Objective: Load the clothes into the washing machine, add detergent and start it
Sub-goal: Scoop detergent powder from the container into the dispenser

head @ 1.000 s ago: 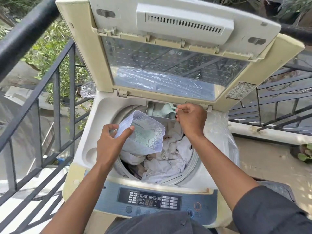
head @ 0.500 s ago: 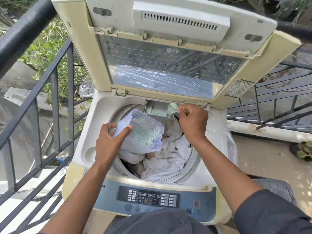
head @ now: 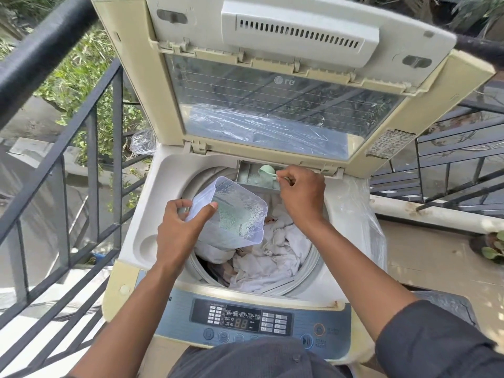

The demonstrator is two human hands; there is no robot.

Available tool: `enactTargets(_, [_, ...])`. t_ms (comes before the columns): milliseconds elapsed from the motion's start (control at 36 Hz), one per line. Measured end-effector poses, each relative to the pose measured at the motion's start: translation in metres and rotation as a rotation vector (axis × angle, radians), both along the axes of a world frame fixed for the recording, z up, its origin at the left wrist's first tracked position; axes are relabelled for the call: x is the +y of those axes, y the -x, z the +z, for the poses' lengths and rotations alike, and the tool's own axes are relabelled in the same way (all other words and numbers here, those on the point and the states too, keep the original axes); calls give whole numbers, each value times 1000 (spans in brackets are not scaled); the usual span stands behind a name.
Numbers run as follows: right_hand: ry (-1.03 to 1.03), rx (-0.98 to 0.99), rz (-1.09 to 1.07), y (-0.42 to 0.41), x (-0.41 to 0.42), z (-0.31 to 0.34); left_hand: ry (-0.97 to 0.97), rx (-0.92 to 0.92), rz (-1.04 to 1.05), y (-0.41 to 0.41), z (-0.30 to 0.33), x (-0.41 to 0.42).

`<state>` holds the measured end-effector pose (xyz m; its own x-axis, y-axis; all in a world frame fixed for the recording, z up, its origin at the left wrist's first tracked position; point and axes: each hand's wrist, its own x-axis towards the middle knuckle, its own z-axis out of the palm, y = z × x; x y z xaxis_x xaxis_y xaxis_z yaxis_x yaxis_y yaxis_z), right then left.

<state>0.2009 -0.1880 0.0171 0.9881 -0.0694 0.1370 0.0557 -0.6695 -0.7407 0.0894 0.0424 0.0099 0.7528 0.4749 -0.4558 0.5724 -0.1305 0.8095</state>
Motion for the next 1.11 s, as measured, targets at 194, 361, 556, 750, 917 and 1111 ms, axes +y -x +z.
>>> enactTargets(194, [-75, 78, -23, -2, -1, -1, 0, -2, 1, -1, -2, 1])
enactTargets(361, [-24, 85, -5, -4, -3, -5, 5, -2, 3, 1, -2, 2])
enactTargets(556, [84, 47, 4, -1, -11, -9, 25, -4, 19, 1, -5, 8])
enactTargets(750, [-1, 61, -93, 10, -20, -2, 16, -13, 20, 1, -3, 6])
enactTargets(917, [-399, 187, -239, 40, -31, 7, 25, -16, 18, 6, -1, 4])
enactTargets(1111, [-280, 269, -40, 76, -19, 7, 33, -23, -23, 15, 2, -1])
